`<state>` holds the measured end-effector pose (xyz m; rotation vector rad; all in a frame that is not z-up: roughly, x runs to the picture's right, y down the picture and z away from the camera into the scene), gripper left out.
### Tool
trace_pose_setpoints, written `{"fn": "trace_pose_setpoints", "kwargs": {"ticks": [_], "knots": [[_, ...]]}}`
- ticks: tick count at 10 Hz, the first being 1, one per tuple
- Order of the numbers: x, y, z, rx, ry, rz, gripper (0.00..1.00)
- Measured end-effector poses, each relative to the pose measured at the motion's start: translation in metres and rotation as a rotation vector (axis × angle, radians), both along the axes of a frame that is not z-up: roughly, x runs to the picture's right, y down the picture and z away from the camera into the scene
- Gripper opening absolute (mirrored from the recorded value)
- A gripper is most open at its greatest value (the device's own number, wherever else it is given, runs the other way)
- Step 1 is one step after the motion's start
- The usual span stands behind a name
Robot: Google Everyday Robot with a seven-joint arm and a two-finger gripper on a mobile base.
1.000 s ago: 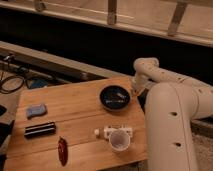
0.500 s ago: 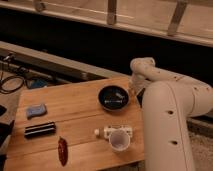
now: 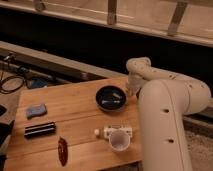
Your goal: Push the ceramic bowl across the table
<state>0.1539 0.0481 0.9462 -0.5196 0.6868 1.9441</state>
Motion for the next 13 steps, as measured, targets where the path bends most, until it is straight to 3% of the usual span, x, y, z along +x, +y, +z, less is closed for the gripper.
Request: {"fn": "trace_pose_setpoints", "kwargs": {"ticks": [8, 13], "knots": [[-0.048, -0.003, 0.0, -0.033, -0.009, -0.06, 0.19], [-0.063, -0.001, -0.004, -0.06, -0.019, -0.089, 0.19]]}}
